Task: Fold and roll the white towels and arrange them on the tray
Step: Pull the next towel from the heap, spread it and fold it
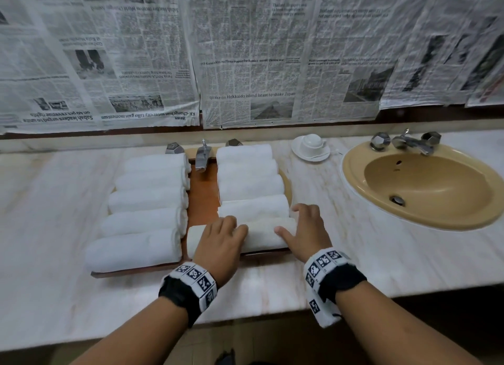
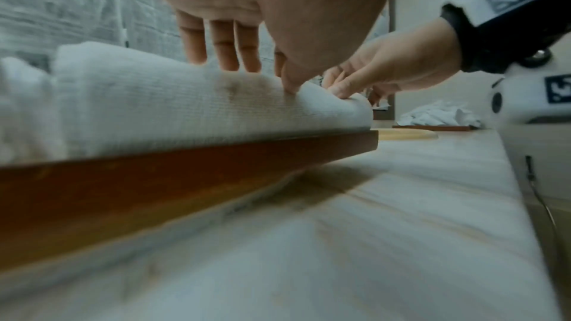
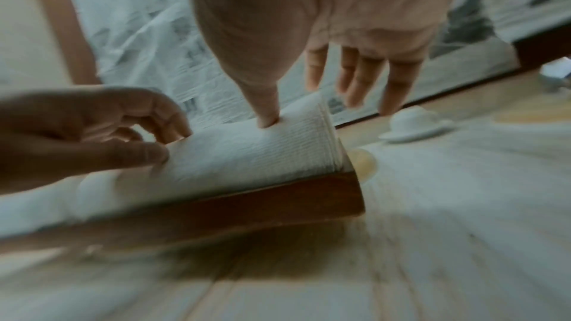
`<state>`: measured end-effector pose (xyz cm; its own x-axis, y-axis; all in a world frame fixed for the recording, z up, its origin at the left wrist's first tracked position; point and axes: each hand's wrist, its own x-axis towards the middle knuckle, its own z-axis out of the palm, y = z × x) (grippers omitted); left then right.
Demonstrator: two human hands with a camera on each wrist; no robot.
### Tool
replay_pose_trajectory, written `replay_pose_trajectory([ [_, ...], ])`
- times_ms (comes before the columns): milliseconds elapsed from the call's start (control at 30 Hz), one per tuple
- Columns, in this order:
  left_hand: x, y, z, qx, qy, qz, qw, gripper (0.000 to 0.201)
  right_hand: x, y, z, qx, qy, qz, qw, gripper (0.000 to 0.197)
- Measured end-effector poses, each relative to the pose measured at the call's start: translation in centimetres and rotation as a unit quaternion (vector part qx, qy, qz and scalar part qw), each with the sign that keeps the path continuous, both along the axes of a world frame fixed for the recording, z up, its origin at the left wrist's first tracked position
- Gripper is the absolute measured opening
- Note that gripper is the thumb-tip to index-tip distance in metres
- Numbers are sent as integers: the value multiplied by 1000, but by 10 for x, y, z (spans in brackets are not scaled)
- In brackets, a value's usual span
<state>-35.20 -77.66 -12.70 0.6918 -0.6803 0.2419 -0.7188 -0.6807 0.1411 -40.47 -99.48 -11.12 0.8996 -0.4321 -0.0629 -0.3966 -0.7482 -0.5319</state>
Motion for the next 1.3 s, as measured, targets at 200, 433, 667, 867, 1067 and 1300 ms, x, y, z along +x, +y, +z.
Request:
replay_pose_trajectory([
  [200, -12, 12, 2, 10, 90, 32, 995, 58, -23, 30, 0, -148, 1, 142, 979, 44],
  [433, -29, 82, 2, -142, 125, 52, 981, 28, -34, 73, -1, -93, -38, 152, 983, 40],
  [667, -37, 232, 1, -129, 183, 175, 959, 13, -35, 181, 3, -25, 4, 337, 941, 22],
  [867, -28, 387, 27, -129, 212, 288, 925, 14, 34, 335, 32, -21, 12, 413, 910, 11],
  [1067, -16, 537, 55, -162, 218, 372, 888, 12, 82, 511, 48, 16, 10, 466, 884, 11],
  [1300, 51, 658, 71, -143, 217, 424, 868, 15, 143, 622, 41, 33, 59, 497, 865, 7],
])
